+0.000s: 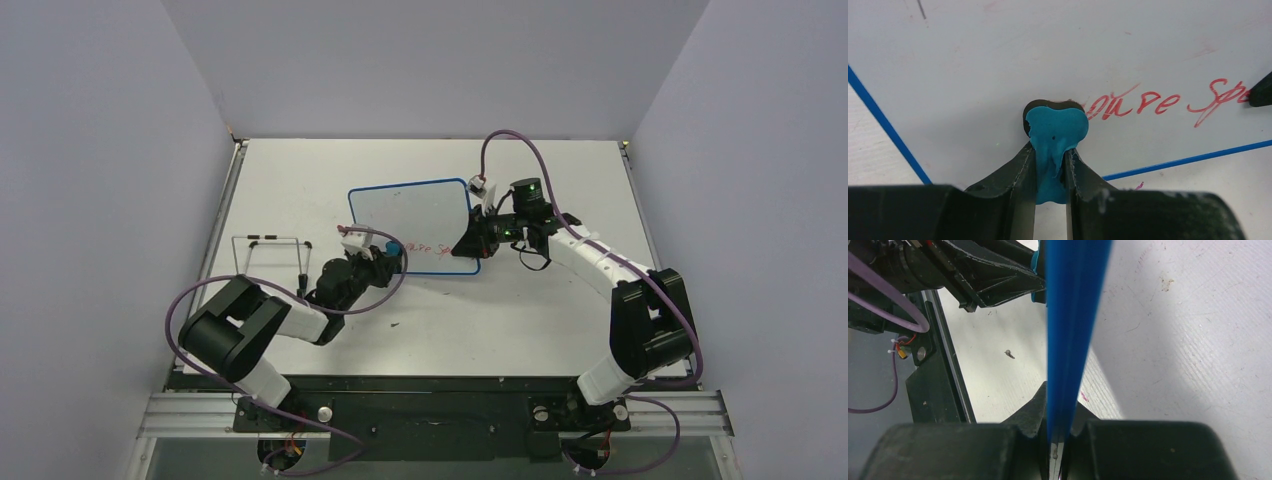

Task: Erase the whiteboard
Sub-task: Erase the whiteboard at the whiteboard stand.

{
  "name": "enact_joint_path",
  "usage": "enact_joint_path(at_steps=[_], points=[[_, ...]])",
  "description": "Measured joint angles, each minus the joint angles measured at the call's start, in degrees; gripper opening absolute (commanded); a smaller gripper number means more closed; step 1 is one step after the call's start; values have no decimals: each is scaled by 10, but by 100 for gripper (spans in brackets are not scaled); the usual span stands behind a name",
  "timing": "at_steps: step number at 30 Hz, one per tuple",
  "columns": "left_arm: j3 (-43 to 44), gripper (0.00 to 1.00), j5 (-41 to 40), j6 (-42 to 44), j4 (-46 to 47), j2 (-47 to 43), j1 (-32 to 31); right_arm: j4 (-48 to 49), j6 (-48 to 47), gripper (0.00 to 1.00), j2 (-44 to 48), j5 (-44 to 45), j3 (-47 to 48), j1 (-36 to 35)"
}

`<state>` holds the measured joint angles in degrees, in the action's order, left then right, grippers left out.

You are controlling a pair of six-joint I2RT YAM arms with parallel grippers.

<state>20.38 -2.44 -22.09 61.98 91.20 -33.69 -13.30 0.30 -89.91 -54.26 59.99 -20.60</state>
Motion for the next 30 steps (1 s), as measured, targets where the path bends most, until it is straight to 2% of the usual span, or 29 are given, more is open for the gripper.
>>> enact_joint_path(at_steps=[8, 17, 21, 25, 30], points=[[-23, 0, -8, -28, -1, 0, 25, 0, -5, 0, 0, -1, 0, -2], [-24, 0, -88, -30, 45, 27, -60, -1, -9, 0, 0, -1, 0, -1], [-21, 0, -106, -29, 43, 28, -77, 0, -11, 0, 0, -2, 0, -1], [-15, 0, -98, -30, 23, 17, -62, 1, -11, 0, 0, -1, 0, -1], [-12, 0, -80, -32, 10, -6, -2, 0, -12, 0, 0, -2, 0, -4]])
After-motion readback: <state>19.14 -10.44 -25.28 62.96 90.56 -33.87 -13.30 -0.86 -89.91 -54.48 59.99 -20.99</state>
